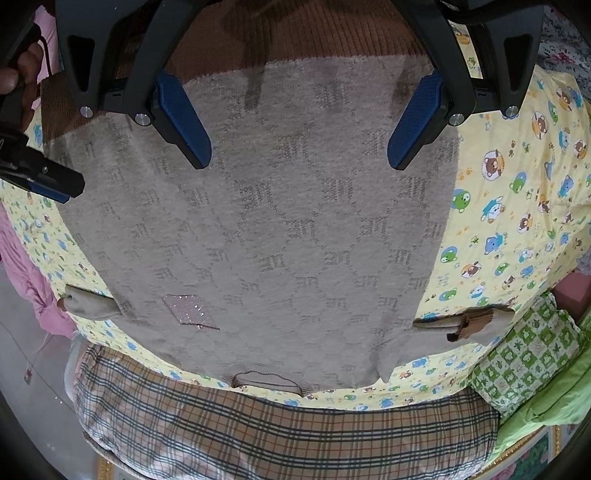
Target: Fold small clothes
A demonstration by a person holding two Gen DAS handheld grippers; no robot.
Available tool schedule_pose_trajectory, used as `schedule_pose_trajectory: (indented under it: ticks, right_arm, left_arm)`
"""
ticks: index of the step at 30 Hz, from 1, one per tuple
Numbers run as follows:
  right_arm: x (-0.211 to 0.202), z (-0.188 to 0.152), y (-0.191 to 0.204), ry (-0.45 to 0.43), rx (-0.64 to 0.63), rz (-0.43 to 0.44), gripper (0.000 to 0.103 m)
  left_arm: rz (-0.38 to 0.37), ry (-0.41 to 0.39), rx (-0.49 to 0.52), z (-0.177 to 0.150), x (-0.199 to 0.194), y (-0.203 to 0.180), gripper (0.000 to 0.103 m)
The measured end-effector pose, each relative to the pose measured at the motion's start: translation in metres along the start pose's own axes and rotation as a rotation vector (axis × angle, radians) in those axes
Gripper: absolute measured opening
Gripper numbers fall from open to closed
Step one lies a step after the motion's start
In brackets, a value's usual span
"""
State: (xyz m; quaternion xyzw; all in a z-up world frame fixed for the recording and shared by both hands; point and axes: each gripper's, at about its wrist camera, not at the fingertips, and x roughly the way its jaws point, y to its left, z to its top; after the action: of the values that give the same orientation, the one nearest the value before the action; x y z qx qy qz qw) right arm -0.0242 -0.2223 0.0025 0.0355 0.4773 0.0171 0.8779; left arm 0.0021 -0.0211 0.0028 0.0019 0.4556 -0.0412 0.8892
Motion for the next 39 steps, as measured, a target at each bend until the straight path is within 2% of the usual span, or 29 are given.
schedule_pose_trajectory:
  ticks: [6,9,13,19,21,24,26,29,33,37,39]
  right_arm:
    - [-0.005,0.012,-0.023,-0.005,0.070,0.015,0.096]
    - [-0.012,0.025,-0.044,-0.052,0.109,0.018,0.096]
    - [-0.018,0.047,-0.077,-0.074,0.186,-0.005,0.096]
    - [-0.025,0.088,-0.148,-0.129,0.320,-0.025,0.096]
    - [-0.029,0.107,-0.176,-0.161,0.358,-0.058,0.094]
    - [-0.032,0.142,-0.224,-0.206,0.418,-0.124,0.086]
    - [-0.029,0.165,-0.255,-0.216,0.480,-0.149,0.079]
    - [-0.022,0.197,-0.300,-0.227,0.576,-0.185,0.074]
    - [-0.004,0.233,-0.336,-0.214,0.626,-0.233,0.074]
    - [0.027,0.251,-0.364,-0.149,0.680,-0.280,0.074]
    - [0.035,0.255,-0.376,-0.149,0.697,-0.299,0.073]
  left_arm:
    - [0.003,0.017,-0.008,0.012,0.010,0.002,0.097]
    - [0.013,0.016,-0.011,0.021,0.014,0.005,0.097]
    - [0.028,0.004,-0.009,0.033,0.019,0.007,0.097]
    - [0.037,0.003,-0.018,0.058,0.032,0.009,0.097]
    - [0.035,0.004,-0.019,0.066,0.037,0.008,0.097]
    - [0.029,0.010,-0.018,0.074,0.044,0.006,0.097]
    - [0.029,0.019,-0.015,0.078,0.050,0.003,0.097]
    - [0.034,0.045,-0.016,0.080,0.061,-0.001,0.097]
    - [0.028,0.071,-0.031,0.086,0.074,-0.002,0.097]
    - [0.028,0.092,-0.041,0.090,0.084,-0.003,0.097]
    - [0.026,0.094,-0.048,0.092,0.088,-0.002,0.097]
